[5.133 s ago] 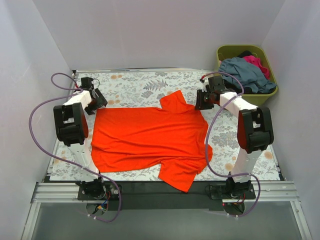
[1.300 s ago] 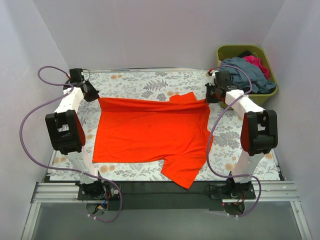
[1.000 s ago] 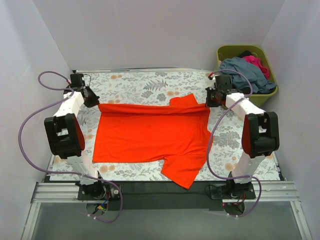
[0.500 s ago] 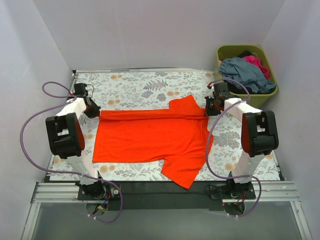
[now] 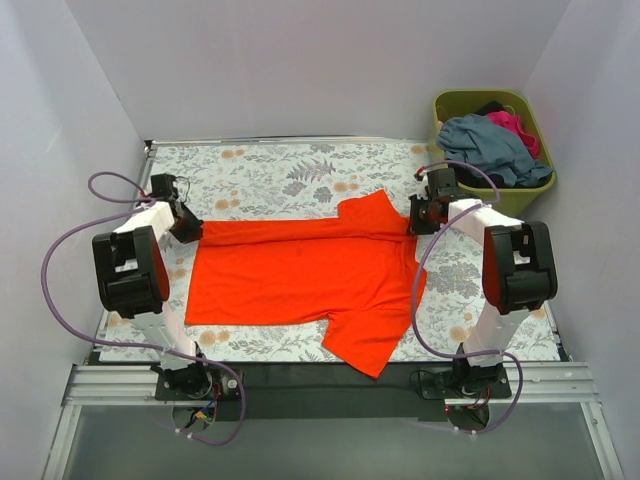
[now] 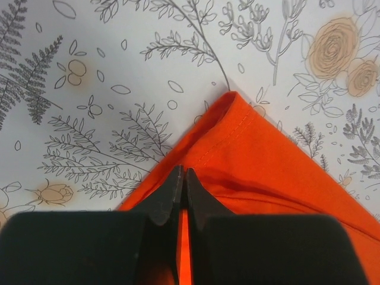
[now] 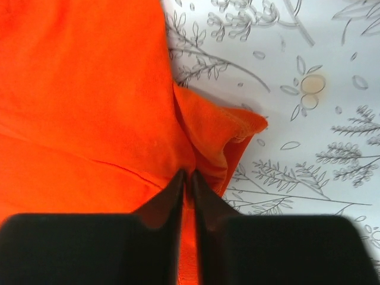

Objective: Fold and stack the t-shirts
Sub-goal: Fold the tshirt

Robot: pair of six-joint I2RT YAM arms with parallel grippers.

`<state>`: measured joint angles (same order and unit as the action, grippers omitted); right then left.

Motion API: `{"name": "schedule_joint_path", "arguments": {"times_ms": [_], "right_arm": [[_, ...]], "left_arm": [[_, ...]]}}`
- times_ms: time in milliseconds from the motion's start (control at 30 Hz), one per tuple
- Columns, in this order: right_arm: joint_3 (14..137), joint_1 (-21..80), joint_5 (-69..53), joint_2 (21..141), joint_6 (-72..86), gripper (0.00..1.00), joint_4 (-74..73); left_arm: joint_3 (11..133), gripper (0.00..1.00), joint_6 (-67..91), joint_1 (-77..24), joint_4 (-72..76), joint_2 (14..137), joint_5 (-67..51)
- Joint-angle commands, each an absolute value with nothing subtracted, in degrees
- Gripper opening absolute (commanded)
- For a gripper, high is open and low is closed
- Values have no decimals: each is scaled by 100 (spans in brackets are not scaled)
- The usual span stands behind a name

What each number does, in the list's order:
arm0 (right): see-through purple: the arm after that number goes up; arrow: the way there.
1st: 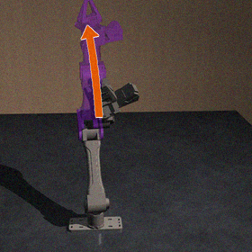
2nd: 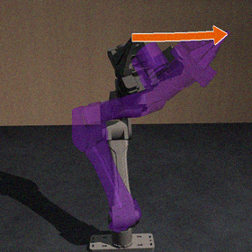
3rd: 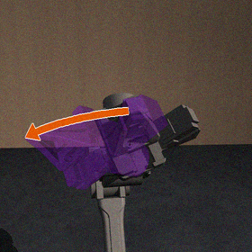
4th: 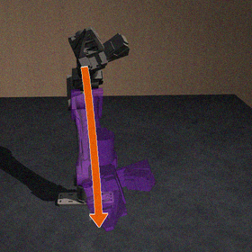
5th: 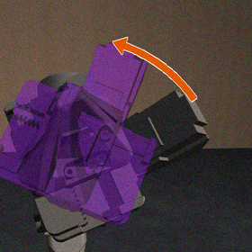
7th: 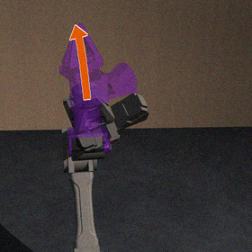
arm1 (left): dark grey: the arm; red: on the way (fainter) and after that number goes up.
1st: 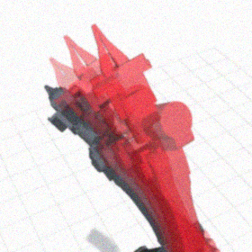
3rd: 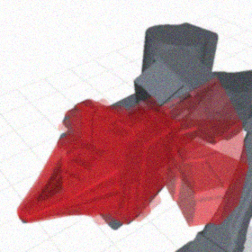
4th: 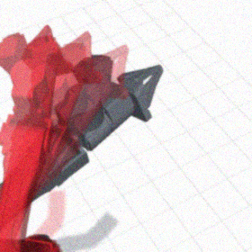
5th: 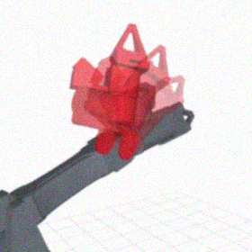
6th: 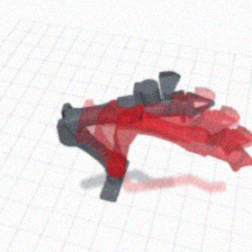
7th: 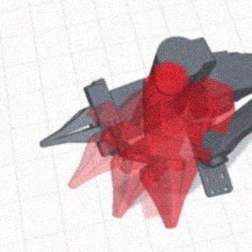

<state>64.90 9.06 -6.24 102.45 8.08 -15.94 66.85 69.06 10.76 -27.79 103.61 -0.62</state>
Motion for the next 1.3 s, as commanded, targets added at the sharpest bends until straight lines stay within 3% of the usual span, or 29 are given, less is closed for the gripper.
{"name": "schedule_joint_path", "arguments": {"times_ms": [0,100,167,300,467,800,1267], "right_arm": [[6311,905,-834,10011,879,20,-1529],[6372,1036,-817,9748,661,33,-1538],[6556,1177,-800,9642,546,35,-1529],[7100,1379,-712,9764,282,36,-1512],[7952,1397,-650,10554,193,36,-1485],[9070,1389,-668,11759,26,36,-1468],[9826,1327,-536,12612,26,36,-1424]], "left_arm": [[6469,6,7040,1116,-2847,10002,86],[6320,23,7172,1108,-2865,9783,176],[6293,51,7216,1108,-2848,9547,185],[6433,85,7181,1037,-2839,9221,79],[6758,88,6997,467,-2707,9202,-333],[8524,88,6952,-1440,-2461,10932,-958],[10344,71,6759,-2522,-1890,13033,-1275]]}}
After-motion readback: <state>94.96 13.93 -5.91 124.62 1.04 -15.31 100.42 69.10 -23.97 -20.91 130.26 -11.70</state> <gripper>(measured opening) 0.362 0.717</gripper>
